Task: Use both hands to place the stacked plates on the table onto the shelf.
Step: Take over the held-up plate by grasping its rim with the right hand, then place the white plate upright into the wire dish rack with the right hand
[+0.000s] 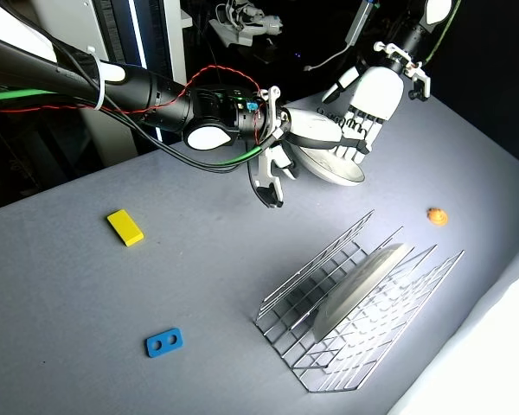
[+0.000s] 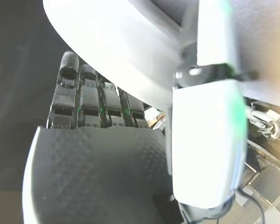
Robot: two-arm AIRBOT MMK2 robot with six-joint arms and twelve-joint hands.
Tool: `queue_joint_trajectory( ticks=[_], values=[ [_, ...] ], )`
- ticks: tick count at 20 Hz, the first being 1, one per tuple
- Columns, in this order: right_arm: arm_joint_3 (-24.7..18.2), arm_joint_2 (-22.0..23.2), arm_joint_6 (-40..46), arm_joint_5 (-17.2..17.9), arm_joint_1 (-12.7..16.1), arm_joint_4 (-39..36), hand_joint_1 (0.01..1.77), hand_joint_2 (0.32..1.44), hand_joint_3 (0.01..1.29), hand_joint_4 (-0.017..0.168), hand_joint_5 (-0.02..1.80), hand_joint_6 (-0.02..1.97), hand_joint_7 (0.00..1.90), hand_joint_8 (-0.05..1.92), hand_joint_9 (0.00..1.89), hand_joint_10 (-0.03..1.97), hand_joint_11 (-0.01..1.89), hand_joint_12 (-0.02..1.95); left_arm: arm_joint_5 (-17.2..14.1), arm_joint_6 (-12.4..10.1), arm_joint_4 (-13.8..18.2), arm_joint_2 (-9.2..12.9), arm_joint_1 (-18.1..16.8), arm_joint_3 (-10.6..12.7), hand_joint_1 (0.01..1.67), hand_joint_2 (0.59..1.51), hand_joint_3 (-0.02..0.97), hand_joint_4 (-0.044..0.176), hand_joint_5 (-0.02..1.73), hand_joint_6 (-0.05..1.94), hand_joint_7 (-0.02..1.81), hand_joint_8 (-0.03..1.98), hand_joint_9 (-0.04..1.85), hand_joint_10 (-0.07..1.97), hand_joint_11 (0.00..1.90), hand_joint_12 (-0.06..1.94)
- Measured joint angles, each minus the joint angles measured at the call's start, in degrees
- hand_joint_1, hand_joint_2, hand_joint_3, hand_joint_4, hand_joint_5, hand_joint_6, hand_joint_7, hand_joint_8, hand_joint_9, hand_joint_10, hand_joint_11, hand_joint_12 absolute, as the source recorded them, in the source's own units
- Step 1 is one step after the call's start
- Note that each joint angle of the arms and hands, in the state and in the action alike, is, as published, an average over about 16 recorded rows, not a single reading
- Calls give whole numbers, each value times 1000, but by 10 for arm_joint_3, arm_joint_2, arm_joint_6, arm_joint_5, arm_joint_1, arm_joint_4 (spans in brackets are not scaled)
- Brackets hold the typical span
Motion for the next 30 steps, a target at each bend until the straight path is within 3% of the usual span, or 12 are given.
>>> queue_joint_trajectory(
  ticks=[6, 11, 17, 21, 30],
  values=[
    [0, -7, -5, 7, -6, 0, 1220, 993, 10, 2, 496, 82, 430, 63, 411, 120, 168, 1051, 0, 0, -4, 0, 1, 0, 15, 1161, 18, -8, 15, -17, 1, -10, -17, -36, 15, 19],
    [-1, -9, -5, 21, -13, -2, 1203, 1012, 11, -3, 707, 242, 703, 295, 756, 201, 427, 1264, -1, 0, -11, 0, 2, 1, 15, 1163, 18, -8, 18, -15, 3, -11, -15, -27, 14, 15],
    [-2, -11, -6, 37, -19, -4, 1175, 991, 11, -9, 836, 435, 915, 601, 1070, 334, 751, 1221, -4, 0, -22, 0, 2, 3, 15, 1161, 18, -7, 23, -14, 12, -10, -9, -16, 14, 10],
    [-2, -11, -6, 46, -21, -5, 1170, 969, 11, -11, 862, 550, 978, 795, 1166, 470, 888, 1209, -10, -1, -33, 2, 0, 10, 15, 1160, 18, -4, 26, -9, 14, -7, -4, -5, 15, 8],
    [-3, -10, -9, 59, -23, -4, 1170, 951, 11, -10, 880, 567, 1048, 841, 1201, 619, 950, 1217, -21, -1, -93, 11, -24, 29, 14, 1149, 18, 0, 34, 9, 19, 0, 9, 4, 14, 9]
  ],
)
